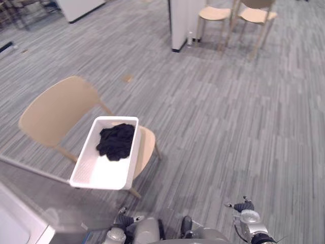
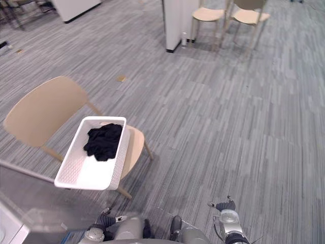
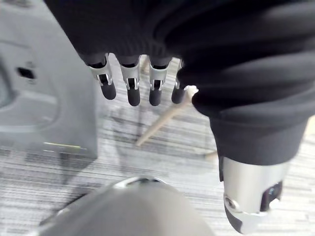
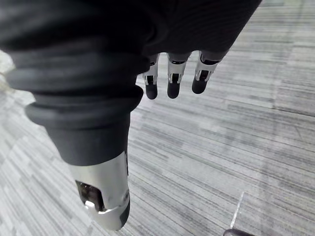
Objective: Pick up the laundry basket with both hands and put the clothes into the washing machine.
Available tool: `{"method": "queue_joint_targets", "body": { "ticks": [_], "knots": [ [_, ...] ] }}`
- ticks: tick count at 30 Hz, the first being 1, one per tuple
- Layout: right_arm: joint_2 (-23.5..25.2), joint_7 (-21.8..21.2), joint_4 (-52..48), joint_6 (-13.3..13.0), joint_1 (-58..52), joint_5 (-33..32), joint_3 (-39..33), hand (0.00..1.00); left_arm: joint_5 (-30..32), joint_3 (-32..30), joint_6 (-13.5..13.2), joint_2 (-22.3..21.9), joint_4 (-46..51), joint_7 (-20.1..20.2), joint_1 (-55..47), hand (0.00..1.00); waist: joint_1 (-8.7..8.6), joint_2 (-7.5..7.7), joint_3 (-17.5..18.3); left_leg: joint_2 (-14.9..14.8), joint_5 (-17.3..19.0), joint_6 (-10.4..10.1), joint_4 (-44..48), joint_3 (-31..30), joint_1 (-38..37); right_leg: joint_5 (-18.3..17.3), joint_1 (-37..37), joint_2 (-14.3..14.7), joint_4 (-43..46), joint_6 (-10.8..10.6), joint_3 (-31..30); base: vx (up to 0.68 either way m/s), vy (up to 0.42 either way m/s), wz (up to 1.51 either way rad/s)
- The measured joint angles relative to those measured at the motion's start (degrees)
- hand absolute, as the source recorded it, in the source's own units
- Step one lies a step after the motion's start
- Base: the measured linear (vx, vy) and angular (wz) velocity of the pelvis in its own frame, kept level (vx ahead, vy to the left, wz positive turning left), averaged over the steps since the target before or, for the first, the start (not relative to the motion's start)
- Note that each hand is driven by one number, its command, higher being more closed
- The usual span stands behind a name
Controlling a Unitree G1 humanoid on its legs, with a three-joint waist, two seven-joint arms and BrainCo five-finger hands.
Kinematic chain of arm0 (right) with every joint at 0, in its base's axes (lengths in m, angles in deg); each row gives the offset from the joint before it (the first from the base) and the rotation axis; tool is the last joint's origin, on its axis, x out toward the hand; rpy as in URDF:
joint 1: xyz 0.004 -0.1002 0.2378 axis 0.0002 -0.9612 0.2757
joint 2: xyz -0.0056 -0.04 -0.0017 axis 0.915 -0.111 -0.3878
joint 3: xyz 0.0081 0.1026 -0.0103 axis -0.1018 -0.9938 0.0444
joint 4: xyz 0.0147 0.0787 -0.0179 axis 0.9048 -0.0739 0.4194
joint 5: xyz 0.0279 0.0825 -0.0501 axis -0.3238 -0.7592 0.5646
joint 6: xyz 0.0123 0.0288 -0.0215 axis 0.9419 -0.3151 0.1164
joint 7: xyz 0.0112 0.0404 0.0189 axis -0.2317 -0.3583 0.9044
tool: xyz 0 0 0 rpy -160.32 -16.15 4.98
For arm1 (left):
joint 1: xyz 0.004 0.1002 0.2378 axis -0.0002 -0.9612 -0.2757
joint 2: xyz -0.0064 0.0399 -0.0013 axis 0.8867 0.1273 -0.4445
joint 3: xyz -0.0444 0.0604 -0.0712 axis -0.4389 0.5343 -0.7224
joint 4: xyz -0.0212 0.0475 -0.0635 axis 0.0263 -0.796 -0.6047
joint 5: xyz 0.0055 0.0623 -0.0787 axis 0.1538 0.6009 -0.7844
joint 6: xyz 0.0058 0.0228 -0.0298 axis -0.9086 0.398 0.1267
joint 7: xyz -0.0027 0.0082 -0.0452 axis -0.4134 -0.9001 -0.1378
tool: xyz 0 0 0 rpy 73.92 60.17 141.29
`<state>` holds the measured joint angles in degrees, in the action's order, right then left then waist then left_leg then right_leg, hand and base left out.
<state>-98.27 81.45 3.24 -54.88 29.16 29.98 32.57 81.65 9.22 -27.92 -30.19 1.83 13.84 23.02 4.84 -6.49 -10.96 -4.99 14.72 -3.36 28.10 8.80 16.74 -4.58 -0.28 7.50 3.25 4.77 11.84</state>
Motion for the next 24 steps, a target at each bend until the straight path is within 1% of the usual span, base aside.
{"method": "queue_joint_targets", "body": {
  "ticks": [1,2,3,4,5,6,7,8,9,10,11,12,13,14,15,16,17,18,19,20,21,22,23,24],
  "knots": [
    [0.36,0.00,0.00,0.27,-0.10,-0.01,0.24,0.00,-0.51,-0.17,0.00,-0.06,0.51,-0.01,0.06,0.00,1.24,0.14,-0.08,-0.01,-4.66,1.81,-3.51,3.30,0.40,0.16,1.86,-0.10,-2.52,-0.24,-1.10,0.40,0.091,-1.06],
    [0.45,0.00,-0.45,0.50,-0.16,-0.02,1.02,0.00,-0.50,-0.35,0.04,-0.11,0.94,0.01,-0.53,0.00,2.44,0.24,0.10,-0.46,-7.37,4.74,-5.37,7.10,-0.23,0.91,3.49,-0.57,-4.54,-1.37,-1.85,0.36,0.079,-0.92],
    [0.43,0.04,-0.65,0.67,-0.01,-0.03,1.40,0.00,-0.48,-0.49,0.05,-0.17,1.05,0.02,-0.38,0.00,2.47,0.48,0.22,-0.49,-6.96,5.46,-5.33,8.61,-0.34,0.79,3.65,-0.97,-4.97,-1.59,-2.36,0.45,0.102,-0.35],
    [-0.04,0.04,-0.71,0.81,0.21,0.21,1.73,0.00,-0.43,-1.12,0.03,-0.85,1.85,0.05,0.01,0.00,2.15,0.53,0.34,-0.06,-4.61,9.19,-2.50,9.50,1.03,-0.27,3.36,-1.54,-3.52,-2.95,-2.10,0.33,0.098,0.06],
    [-0.14,0.03,-0.39,0.88,0.18,0.60,1.88,0.00,-0.50,-1.40,0.00,-0.98,2.12,0.08,-0.01,0.00,2.43,0.64,0.27,-0.06,-3.40,11.03,-1.12,9.80,1.25,-2.61,2.54,-1.96,0.06,-4.45,-1.17,0.50,0.137,0.17],
    [0.25,0.03,-0.26,0.89,0.06,1.03,1.85,0.00,-0.50,-1.68,0.00,-0.85,1.92,0.08,-0.03,0.00,2.40,1.06,0.22,-0.34,-2.64,10.75,-1.12,9.94,0.40,-4.55,1.70,-2.42,4.03,-5.50,-0.75,0.44,0.111,0.27],
    [0.87,-0.02,-0.24,0.88,0.07,1.49,1.93,0.00,-0.80,-1.77,0.14,-0.34,1.56,0.05,-0.07,0.00,2.34,1.25,0.21,0.18,-1.60,9.32,-3.06,9.42,-2.77,-8.03,-1.50,-3.91,15.70,-10.06,0.03,0.55,0.115,0.50],
    [1.81,-0.08,-0.25,0.88,0.37,1.65,1.97,0.00,-0.96,-1.53,0.07,0.72,1.83,0.00,-0.08,0.00,2.22,3.19,-0.25,1.51,-1.53,9.32,-3.86,7.93,-5.22,-8.19,-6.88,-6.32,31.13,-14.89,0.26,0.50,0.077,0.65],
    [2.15,-0.09,-0.28,0.85,0.38,1.65,1.96,0.00,-0.99,-1.17,0.13,1.22,2.02,0.01,-0.07,0.00,2.04,3.98,-0.20,2.15,-1.29,9.69,-3.91,6.36,-6.15,-5.92,-9.90,-7.69,39.12,-17.69,0.59,0.52,0.015,1.05],
    [2.28,-0.13,-0.29,0.80,0.15,1.65,1.93,0.00,-1.00,-0.37,0.20,1.95,2.14,-0.03,0.27,0.00,1.60,4.83,-0.37,3.42,-0.58,9.97,-4.19,2.11,-8.22,-5.74,-14.69,-10.14,50.55,-16.88,1.39,0.54,-0.059,1.55],
    [2.03,-0.09,-0.47,0.82,-0.22,1.87,1.80,0.00,-1.00,-0.13,0.26,1.72,2.20,-0.10,0.89,0.00,0.86,4.72,-0.48,4.06,0.08,10.04,-4.69,-3.01,-10.09,-8.00,-16.97,-11.96,55.16,-12.67,2.83,0.52,-0.088,1.73],
    [2.04,-0.07,-0.75,0.82,-0.49,2.03,1.80,0.00,-1.03,-0.13,0.29,1.48,2.23,-0.17,1.15,0.00,0.52,4.67,-0.50,4.23,0.10,10.03,-5.08,-5.35,-11.10,-9.03,-17.63,-12.15,54.93,-10.73,3.37,0.50,-0.138,1.88],
    [2.33,-0.08,-2.77,0.75,-1.85,2.07,1.81,0.00,-1.02,-0.27,0.30,0.79,2.26,-0.27,1.80,0.00,0.46,4.43,-0.71,4.13,0.10,10.02,-5.20,-9.79,-12.67,-10.88,-18.53,-12.66,51.67,-7.49,3.65,0.37,-0.135,1.51],
    [2.55,-0.10,-4.34,0.62,-2.67,2.07,1.85,0.00,-1.04,-0.56,0.29,0.38,2.27,-0.33,2.22,0.00,0.43,4.31,-0.78,4.14,0.11,10.01,-4.82,-12.02,-12.93,-11.40,-19.19,-12.75,49.11,-6.64,3.03,0.43,-0.185,1.97],
    [2.91,-0.07,-7.85,0.28,-3.84,2.04,1.83,0.00,-1.02,-1.33,0.31,-0.51,2.30,-0.55,3.74,0.00,0.25,4.51,-0.85,4.32,0.56,9.24,-2.21,-15.87,-11.95,-11.50,-20.72,-12.05,42.55,-6.34,-1.04,0.45,-0.277,2.24],
    [3.51,0.04,-10.55,-0.49,-4.95,1.84,1.37,0.00,-1.02,-1.44,0.22,-1.18,2.30,-1.11,4.97,0.00,-0.09,5.51,-0.75,5.54,1.48,7.77,2.89,-19.01,-8.26,-10.26,-20.49,-10.63,31.56,-7.90,-10.04,0.37,-0.238,2.47],
    [4.02,0.10,-11.48,-0.58,-5.47,1.60,0.74,0.00,-1.02,-1.60,0.17,-0.98,2.29,-1.20,5.69,0.00,-0.77,6.60,-0.71,6.72,2.12,6.82,5.49,-19.64,-6.39,-9.53,-18.68,-10.86,24.15,-8.96,-15.40,0.50,-0.373,3.41],
    [4.47,0.17,-10.73,-0.33,-6.82,1.24,-2.23,0.00,-1.06,-1.03,0.31,-3.83,2.33,-1.08,6.73,0.00,-0.65,5.78,-1.75,7.73,4.47,4.06,8.18,-18.92,-6.73,-5.61,-12.61,-13.78,20.90,-11.68,-11.01,0.36,-0.238,2.90],
    [4.41,0.27,-11.05,-0.23,-7.53,0.92,-2.71,0.00,-1.10,-1.13,0.07,-4.96,2.91,-1.14,5.89,0.00,-0.69,5.48,-1.55,8.09,3.64,3.61,6.74,-19.59,-7.59,-5.83,-12.53,-13.36,24.60,-11.87,-12.25,0.36,-0.238,2.73],
    [4.11,0.29,-11.64,-0.25,-7.82,0.92,-2.46,0.00,-1.19,-1.11,0.04,-5.47,3.54,-1.21,5.38,0.00,-0.60,5.12,-1.58,7.66,3.25,3.69,5.67,-20.84,-8.71,-5.98,-14.02,-12.18,30.47,-11.91,-14.44,0.25,-0.174,1.98],
    [4.82,0.27,-12.59,-0.61,-7.87,0.93,-2.37,0.00,-1.68,-1.13,0.11,-5.74,3.43,-1.25,4.49,0.00,-0.42,5.33,-1.08,7.85,3.25,3.35,3.81,-25.50,-10.10,-9.32,-15.96,-10.62,32.45,-10.74,-19.14,0.30,-0.313,2.54],
    [5.80,0.28,-13.15,-0.84,-8.12,0.94,-2.32,0.00,-2.18,-1.85,0.11,-5.35,3.38,-1.47,4.70,0.00,-0.61,7.66,-0.23,8.78,4.23,1.50,4.14,-28.04,-8.94,-9.27,-15.72,-11.53,26.85,-11.04,-19.52,0.36,-0.365,2.56],
    [5.76,0.26,-13.15,-0.98,-7.74,0.94,-2.34,0.00,-2.29,-2.67,0.14,-5.42,3.23,-1.52,5.05,0.00,-0.77,6.94,-0.22,8.40,5.29,-0.25,4.67,-29.50,-8.04,-10.40,-14.72,-11.76,26.84,-11.04,-17.59,0.23,-0.258,2.08],
    [5.25,0.26,-13.24,-1.17,-6.47,0.94,-2.71,0.00,-2.86,-4.03,0.16,-6.39,3.30,-1.77,5.36,0.00,0.21,5.30,-0.02,6.85,5.25,-1.20,4.55,-30.69,-6.46,-9.94,-14.68,-11.30,26.60,-10.14,-13.75,0.16,-0.242,1.68]
  ]
}}
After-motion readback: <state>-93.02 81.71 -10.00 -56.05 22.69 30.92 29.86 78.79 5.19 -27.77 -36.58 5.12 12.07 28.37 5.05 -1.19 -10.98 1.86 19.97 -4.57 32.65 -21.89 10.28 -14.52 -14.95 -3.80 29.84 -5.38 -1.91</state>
